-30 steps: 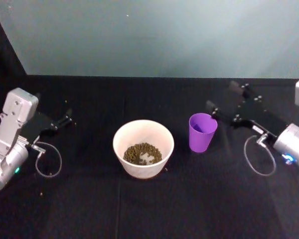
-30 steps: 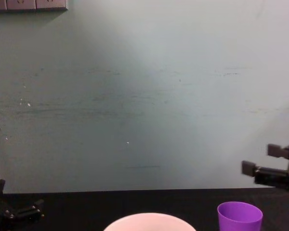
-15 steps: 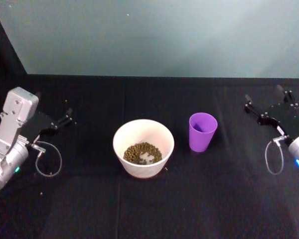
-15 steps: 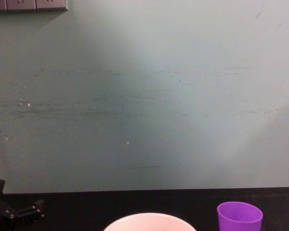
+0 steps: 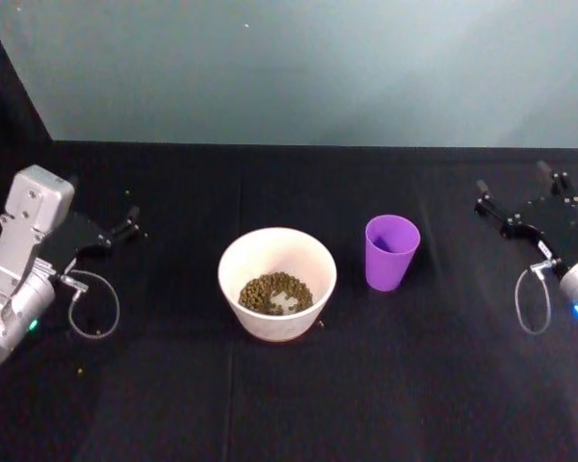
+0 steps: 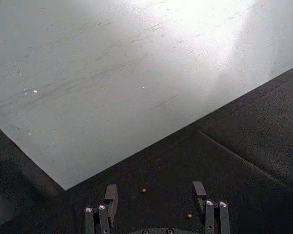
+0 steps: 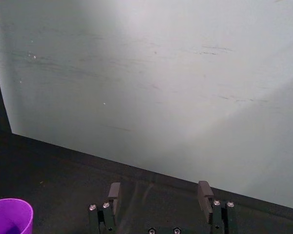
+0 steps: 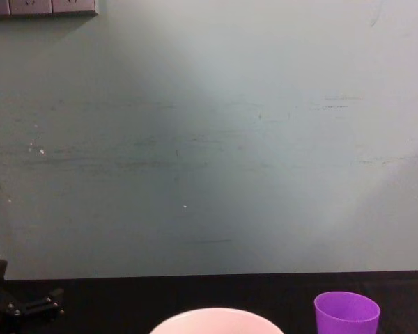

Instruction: Pick up the cup and pour the mung beans from the cup into the bowl.

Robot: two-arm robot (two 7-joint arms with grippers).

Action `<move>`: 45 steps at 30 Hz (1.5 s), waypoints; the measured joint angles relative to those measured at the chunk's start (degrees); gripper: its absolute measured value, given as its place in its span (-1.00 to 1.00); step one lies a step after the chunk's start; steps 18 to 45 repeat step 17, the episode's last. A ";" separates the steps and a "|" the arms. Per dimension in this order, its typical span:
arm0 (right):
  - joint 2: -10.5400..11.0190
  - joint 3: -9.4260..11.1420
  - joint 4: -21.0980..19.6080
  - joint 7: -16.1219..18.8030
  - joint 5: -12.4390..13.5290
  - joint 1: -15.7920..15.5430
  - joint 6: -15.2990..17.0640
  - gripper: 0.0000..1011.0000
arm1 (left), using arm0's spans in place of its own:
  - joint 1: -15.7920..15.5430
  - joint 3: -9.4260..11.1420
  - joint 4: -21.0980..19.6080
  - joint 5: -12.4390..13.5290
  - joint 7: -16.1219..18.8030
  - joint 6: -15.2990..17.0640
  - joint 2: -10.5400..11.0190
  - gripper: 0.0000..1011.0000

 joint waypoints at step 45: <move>0.05 -0.10 -0.37 -0.39 -0.01 -0.14 0.28 0.98 | 0.00 0.00 0.00 0.00 0.00 0.00 0.00 0.98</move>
